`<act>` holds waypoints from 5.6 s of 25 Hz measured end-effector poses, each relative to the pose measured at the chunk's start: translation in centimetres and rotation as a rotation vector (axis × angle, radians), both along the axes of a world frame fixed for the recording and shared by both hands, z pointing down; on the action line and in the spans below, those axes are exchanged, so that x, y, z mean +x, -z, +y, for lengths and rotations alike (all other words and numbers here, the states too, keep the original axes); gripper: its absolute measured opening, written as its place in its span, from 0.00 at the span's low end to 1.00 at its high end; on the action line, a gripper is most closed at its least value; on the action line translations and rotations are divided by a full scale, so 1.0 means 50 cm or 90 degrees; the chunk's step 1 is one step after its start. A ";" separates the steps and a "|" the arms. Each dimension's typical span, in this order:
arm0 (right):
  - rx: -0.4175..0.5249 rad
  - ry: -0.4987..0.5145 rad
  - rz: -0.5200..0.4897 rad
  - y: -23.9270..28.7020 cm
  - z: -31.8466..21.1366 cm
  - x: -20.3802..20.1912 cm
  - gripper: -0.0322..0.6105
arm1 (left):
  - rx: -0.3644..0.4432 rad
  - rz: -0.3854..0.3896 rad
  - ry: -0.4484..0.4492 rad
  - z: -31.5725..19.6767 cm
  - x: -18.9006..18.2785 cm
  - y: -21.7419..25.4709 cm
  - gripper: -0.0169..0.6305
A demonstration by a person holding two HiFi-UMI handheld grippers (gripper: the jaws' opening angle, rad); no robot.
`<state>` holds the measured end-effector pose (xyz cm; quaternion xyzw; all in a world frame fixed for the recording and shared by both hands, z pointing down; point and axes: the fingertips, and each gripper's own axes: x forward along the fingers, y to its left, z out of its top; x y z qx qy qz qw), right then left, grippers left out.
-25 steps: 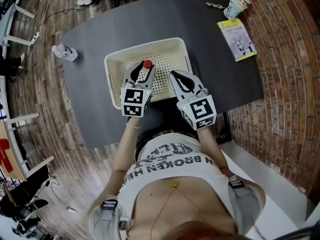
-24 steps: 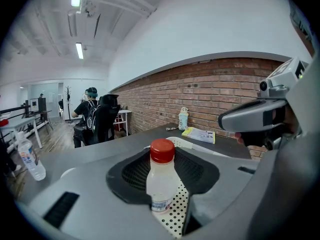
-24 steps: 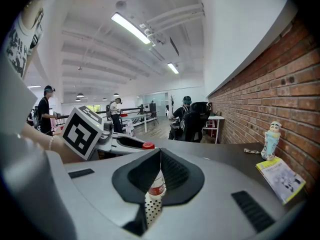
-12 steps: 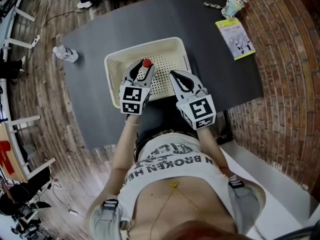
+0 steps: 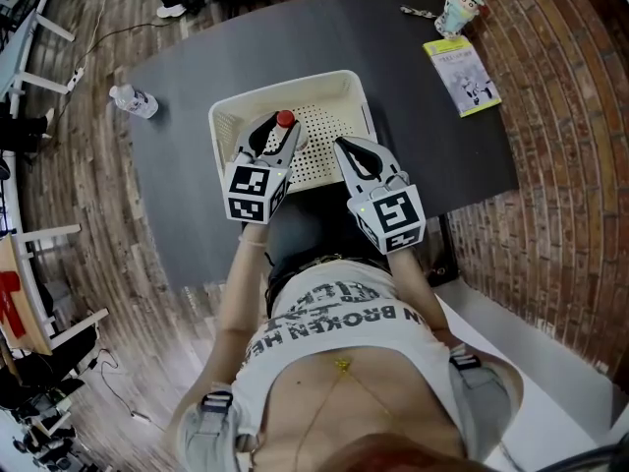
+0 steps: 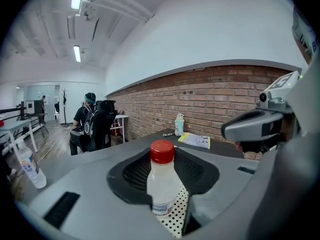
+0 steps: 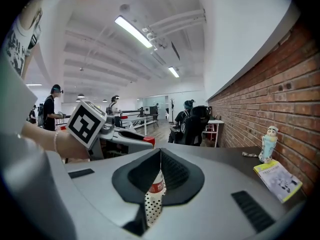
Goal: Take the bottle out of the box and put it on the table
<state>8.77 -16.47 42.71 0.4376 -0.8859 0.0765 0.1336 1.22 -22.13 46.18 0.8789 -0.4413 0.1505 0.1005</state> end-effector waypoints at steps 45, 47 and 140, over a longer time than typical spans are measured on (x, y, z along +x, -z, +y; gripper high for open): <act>0.030 0.018 0.007 0.043 0.056 -0.063 0.06 | 0.056 0.040 -0.011 0.085 -0.096 0.219 0.25; 0.030 0.018 0.009 0.042 0.058 -0.070 0.06 | 0.057 0.041 -0.010 0.088 -0.106 0.221 0.25; -0.016 0.017 0.044 -0.037 0.094 -0.344 0.06 | -0.008 -0.001 0.104 0.223 -0.515 -0.076 0.25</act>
